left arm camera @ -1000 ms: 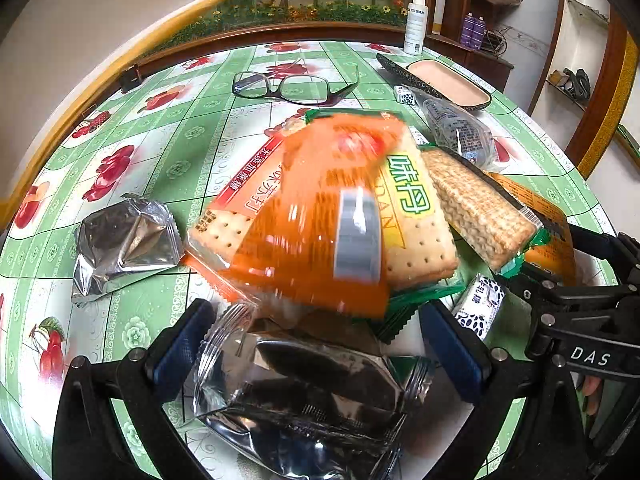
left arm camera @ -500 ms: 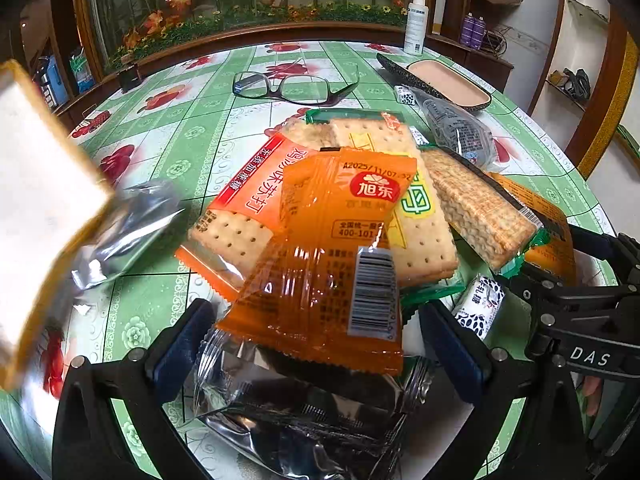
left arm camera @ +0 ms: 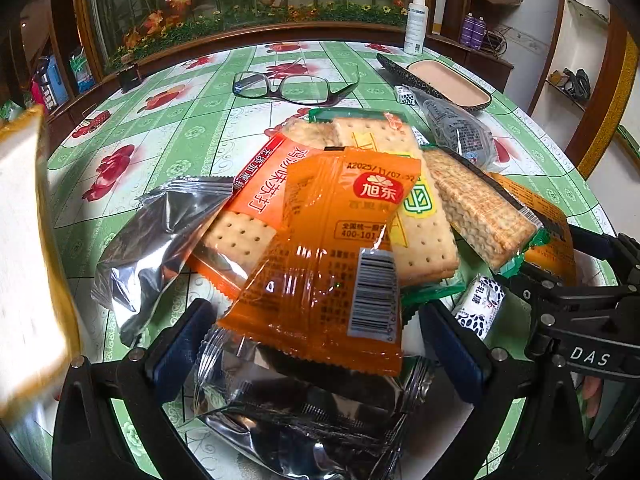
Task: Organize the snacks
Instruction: 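Lower the left gripper over the silver foil bag and grasp it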
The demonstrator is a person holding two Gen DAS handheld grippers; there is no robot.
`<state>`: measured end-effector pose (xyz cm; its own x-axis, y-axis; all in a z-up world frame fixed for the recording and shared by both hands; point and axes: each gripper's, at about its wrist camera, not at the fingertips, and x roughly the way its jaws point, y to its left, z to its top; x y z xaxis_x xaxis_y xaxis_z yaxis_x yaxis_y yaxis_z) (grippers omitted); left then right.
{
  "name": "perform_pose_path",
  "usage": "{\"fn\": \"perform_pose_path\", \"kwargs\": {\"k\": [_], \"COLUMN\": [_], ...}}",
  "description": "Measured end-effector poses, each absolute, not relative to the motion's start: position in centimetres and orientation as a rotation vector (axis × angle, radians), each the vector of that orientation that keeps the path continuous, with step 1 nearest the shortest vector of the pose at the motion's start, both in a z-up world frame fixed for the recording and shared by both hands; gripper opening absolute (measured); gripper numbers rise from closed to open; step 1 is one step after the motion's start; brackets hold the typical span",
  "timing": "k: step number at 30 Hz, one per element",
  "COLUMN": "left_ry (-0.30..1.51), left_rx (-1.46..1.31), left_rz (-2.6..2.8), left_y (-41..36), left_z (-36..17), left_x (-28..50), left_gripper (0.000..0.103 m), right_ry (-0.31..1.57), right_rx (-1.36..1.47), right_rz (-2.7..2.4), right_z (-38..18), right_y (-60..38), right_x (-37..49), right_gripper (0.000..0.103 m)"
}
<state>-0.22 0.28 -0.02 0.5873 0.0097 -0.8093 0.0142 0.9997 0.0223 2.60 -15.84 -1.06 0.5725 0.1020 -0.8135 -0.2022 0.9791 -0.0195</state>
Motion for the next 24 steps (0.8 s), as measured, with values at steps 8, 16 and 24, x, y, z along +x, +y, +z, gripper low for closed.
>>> {"fn": "perform_pose_path", "kwargs": {"k": [8,16,24], "left_ry": [0.944,0.949,0.947], "left_rx": [0.022,0.018,0.009], "left_rz": [-0.005,-0.007,-0.011], "left_y": [0.27,0.31,0.33], "left_z": [0.00,0.06,0.06], "left_x": [-0.24,-0.25,-0.27], "left_gripper": [0.103,0.103,0.103], "right_ry": [0.944,0.945,0.945], "right_rx": [-0.114,-0.115,-0.114], "right_rz": [0.179,0.179,0.179], "right_z": [-1.04,-1.05,-1.01], "right_y": [-15.83,-15.84,-15.85], "right_x": [2.60,2.61,2.61], "right_gripper": [0.102,0.102,0.102]}}
